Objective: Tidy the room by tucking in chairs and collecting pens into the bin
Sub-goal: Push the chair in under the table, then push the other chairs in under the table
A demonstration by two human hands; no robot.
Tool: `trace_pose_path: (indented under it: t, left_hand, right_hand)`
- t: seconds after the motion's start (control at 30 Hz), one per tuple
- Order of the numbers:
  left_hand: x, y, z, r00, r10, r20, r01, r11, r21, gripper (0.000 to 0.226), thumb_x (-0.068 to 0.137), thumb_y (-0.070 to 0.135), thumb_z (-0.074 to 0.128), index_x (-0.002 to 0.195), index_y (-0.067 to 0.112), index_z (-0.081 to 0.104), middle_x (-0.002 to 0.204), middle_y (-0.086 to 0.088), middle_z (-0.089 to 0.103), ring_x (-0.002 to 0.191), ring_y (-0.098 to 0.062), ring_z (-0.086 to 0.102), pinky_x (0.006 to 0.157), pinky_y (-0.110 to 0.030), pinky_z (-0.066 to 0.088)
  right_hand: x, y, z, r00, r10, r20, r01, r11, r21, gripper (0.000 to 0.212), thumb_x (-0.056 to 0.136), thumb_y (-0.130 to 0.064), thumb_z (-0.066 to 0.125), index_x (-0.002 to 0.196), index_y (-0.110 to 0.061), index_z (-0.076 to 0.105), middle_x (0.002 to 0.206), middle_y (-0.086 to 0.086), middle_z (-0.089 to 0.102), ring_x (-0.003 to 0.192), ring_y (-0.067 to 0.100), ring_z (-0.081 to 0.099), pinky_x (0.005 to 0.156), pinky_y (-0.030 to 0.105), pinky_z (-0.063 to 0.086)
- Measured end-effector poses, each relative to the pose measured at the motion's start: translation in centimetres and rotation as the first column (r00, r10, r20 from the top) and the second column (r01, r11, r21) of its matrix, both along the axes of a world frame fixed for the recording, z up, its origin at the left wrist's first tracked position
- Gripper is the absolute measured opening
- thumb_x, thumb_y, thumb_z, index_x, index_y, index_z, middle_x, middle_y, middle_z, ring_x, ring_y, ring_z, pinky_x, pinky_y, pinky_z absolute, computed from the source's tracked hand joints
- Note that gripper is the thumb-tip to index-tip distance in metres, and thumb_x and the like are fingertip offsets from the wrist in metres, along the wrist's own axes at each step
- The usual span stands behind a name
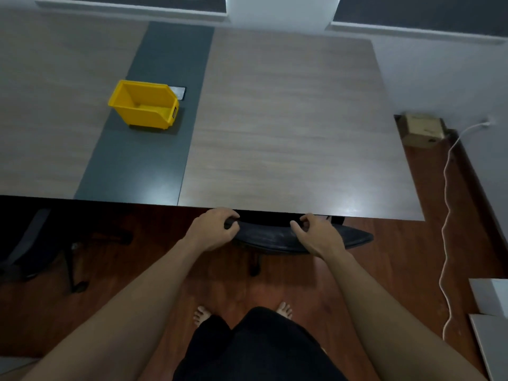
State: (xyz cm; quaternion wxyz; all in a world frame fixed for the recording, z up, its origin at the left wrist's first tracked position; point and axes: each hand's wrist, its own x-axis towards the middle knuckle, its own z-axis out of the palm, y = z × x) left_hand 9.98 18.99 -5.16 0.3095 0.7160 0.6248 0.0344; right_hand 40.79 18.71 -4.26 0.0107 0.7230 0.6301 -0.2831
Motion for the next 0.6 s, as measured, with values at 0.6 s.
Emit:
trace_pose_path:
  t: [0.6]
  left_hand:
    - [-29.1,-14.9,3.0,0.804,0.558,0.208,-0.588,0.797,0.134,0.047,0.098,0.060,0.050,0.138,0.042,0.065,0.134,0.025,0.067,0.122,0.002,0.064,0.104,-0.043,0.058]
  right_hand:
    - [-30.1,-1.3,1.4,0.886,0.383,-0.261,-0.353,0.923,0.154,0.058,0.098,-0.071,0.051,0.131,-0.026,0.067,0.126,-0.007,0.073,0.115,0.015,0.069,0.096,0.036,0.059]
